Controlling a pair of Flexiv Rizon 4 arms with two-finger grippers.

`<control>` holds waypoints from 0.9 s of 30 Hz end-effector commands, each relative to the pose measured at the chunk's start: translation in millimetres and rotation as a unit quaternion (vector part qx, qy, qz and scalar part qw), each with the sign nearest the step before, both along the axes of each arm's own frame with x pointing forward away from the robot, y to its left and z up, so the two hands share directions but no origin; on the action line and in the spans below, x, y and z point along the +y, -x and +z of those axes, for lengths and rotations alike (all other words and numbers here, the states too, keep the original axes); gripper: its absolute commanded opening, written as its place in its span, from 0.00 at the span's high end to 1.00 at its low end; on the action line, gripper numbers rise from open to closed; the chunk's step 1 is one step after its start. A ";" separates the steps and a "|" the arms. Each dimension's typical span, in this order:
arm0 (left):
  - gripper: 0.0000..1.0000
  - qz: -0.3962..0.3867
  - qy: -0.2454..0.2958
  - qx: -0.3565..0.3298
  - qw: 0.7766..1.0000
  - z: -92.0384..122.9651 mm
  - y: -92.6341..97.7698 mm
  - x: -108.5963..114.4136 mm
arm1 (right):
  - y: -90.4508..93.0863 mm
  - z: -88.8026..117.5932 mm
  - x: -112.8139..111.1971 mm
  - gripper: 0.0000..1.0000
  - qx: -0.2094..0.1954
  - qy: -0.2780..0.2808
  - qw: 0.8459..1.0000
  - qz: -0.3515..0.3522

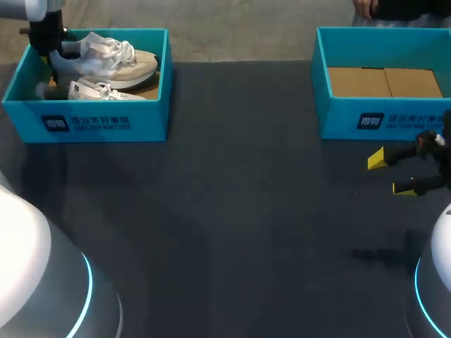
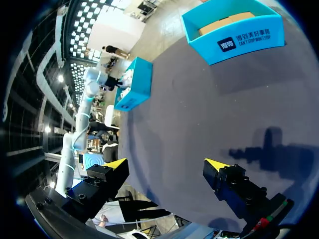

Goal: Take the shoe out of the shoebox, open the shoe tongue, remove and reinsert the insole, then place the shoe into the shoebox

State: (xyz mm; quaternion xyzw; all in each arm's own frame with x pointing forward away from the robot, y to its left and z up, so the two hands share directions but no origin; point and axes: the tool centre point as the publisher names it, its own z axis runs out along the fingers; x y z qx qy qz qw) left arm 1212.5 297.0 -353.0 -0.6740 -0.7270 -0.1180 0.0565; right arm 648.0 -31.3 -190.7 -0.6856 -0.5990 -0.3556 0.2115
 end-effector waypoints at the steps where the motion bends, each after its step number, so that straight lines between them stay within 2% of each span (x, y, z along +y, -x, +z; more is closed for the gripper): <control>1: 1.00 0.000 -0.001 0.010 1.000 -9.8 -11.0 -0.9 | 11.7 2.6 -1.1 0.00 -0.058 0.004 0.996 -0.066; 21: 1.00 -0.011 -0.009 0.044 0.999 -39.4 -7.1 -5.4 | 11.7 2.6 -1.1 0.00 -0.058 0.004 0.996 -0.066; 22: 0.75 -0.012 -0.008 0.044 0.999 -39.0 -6.2 -5.1 | 11.7 2.6 -1.1 0.00 -0.058 0.004 0.996 -0.066; 23: 0.55 -0.015 -0.006 0.045 0.999 -38.0 -5.2 -5.3 | 11.7 2.6 -1.1 0.00 -0.058 0.004 0.996 -0.066; 27: 0.42 -0.023 0.004 0.045 0.999 -32.3 -0.6 -8.2 | 11.7 2.6 -1.1 0.00 -0.058 0.004 0.996 -0.066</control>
